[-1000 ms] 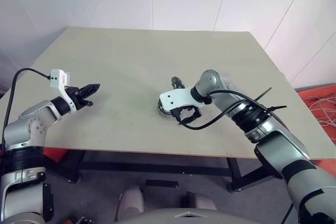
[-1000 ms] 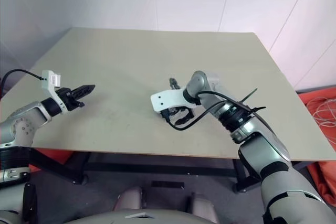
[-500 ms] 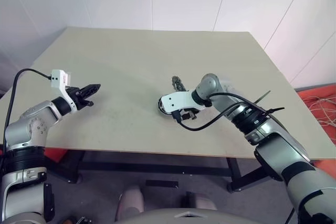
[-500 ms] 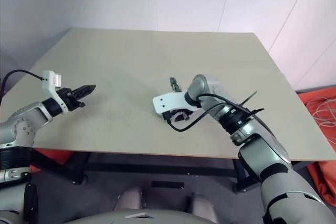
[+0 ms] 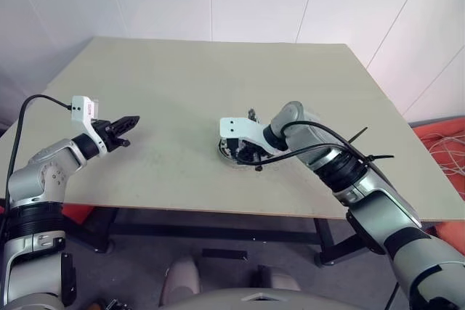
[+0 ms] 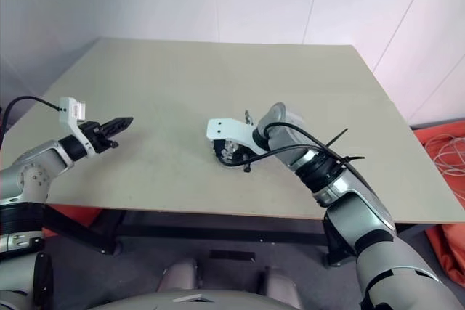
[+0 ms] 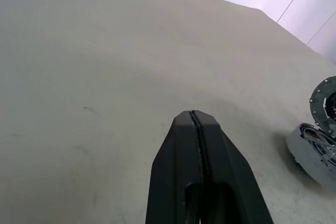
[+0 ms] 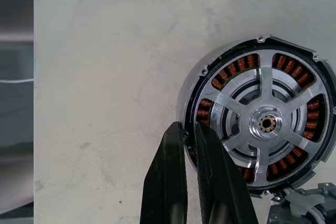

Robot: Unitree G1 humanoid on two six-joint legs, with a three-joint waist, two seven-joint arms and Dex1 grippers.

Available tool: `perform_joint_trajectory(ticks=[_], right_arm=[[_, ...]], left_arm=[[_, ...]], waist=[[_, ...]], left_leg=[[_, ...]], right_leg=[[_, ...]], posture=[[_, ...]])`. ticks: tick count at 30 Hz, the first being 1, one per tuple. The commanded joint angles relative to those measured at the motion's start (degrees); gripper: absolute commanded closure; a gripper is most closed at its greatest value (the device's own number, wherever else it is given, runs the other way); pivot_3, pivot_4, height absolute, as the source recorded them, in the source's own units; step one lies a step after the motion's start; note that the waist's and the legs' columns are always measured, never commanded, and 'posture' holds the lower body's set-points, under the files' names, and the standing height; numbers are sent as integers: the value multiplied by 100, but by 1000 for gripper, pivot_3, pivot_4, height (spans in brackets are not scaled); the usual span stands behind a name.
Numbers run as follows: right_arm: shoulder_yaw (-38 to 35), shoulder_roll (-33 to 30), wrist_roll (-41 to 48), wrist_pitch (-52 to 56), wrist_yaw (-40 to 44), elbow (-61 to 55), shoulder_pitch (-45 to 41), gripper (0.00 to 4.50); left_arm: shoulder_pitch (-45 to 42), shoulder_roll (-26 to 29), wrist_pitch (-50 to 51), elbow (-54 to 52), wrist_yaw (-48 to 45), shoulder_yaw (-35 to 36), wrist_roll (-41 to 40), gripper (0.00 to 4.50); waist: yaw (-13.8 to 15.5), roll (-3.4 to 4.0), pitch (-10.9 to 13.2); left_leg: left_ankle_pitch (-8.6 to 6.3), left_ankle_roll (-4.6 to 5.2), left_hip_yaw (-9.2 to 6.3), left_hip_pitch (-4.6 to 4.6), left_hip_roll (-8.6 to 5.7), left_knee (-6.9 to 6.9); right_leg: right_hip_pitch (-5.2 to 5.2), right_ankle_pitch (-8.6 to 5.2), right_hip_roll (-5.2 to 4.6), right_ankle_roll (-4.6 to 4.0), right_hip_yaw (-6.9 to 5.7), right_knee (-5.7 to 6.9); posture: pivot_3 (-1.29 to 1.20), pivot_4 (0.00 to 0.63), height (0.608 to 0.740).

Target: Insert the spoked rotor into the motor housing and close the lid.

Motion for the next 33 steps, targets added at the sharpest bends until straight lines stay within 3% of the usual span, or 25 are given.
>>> perform_joint_trajectory(ticks=[1, 13, 24, 33], right_arm=[[-270, 176, 19, 646, -519, -330, -261, 4476], [-439, 796, 502, 1790, -1859, -108, -271, 4476], [-168, 695, 839, 1742, -2166, -65, -271, 4476], [-24, 505, 1135, 2019, -2064, -514, -486, 1529]], left_arm=[[-152, -5, -149, -57, -33, 25, -6, 4500], [-154, -49, -169, -29, -7, 28, 41, 4500], [-198, -74, -183, 31, 12, 19, 89, 4500], [-202, -76, -184, 47, 9, 13, 83, 4500]], waist=[[-1, 0, 0], [-1, 1, 1], [18, 1, 1], [16, 1, 1]], left_leg=[[2, -4, 0, 1, 0, 0], [22, -38, 0, 0, -1, -15], [34, -57, -3, 2, -3, -20], [35, -59, -3, 2, -3, -21]], right_leg=[[-1, 0, 0, 0, 0, 2], [-22, -3, 1, -5, 4, 22], [-25, -4, 0, -4, 6, 33], [-27, -4, 1, -3, 6, 34]], posture=[[0, 0, 740], [0, 0, 740], [0, 0, 740], [0, 0, 740]])
